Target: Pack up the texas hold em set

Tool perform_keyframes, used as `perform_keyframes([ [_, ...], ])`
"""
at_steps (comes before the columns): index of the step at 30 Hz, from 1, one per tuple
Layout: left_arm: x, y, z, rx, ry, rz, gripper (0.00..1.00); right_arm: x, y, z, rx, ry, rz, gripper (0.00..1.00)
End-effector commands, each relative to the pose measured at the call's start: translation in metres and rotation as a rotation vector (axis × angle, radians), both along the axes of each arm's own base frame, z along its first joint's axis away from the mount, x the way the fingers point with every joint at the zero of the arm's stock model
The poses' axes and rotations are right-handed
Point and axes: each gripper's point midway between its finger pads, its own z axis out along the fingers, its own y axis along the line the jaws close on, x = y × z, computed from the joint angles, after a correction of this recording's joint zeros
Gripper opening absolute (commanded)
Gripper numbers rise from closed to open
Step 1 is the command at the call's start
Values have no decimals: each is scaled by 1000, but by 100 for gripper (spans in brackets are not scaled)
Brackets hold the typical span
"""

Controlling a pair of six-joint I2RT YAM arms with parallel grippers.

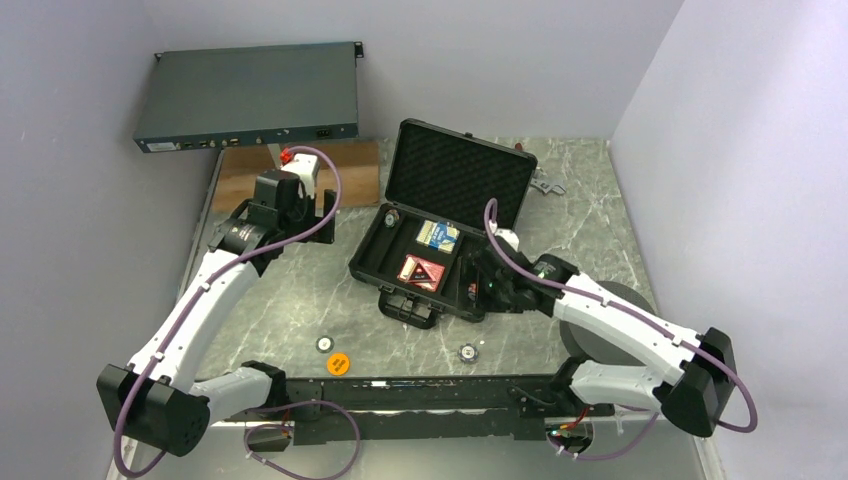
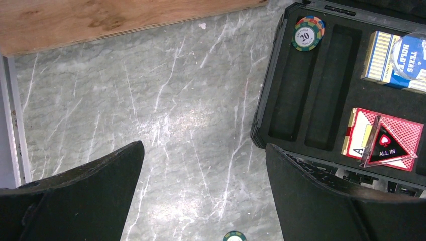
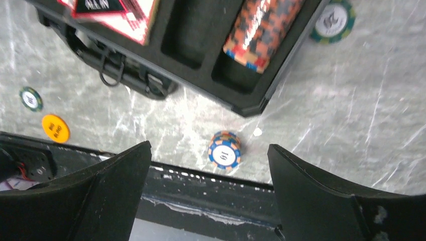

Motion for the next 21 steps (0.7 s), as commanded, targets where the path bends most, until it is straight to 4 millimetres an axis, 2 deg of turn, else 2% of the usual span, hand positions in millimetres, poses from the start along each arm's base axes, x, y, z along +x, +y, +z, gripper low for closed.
perform_keyframes([
  [1, 0, 1, 14, 1, -50, 5, 97, -24, 4, -17, 39, 38, -71, 89],
  [4, 0, 0, 14, 4, -53, 3, 97, -34, 7, -28, 43, 31, -66, 87],
  [12, -1, -2, 15, 13, -62, -6, 97, -50, 5, -63, -7, -117, -42, 84],
  [17, -1, -3, 14, 17, -58, -10, 97, -68, 14, -85, -41, -150, 2, 83],
  [21, -2, -3, 15, 19, -64, -9, 97, -75, 19, -92, -73, -190, 14, 83],
])
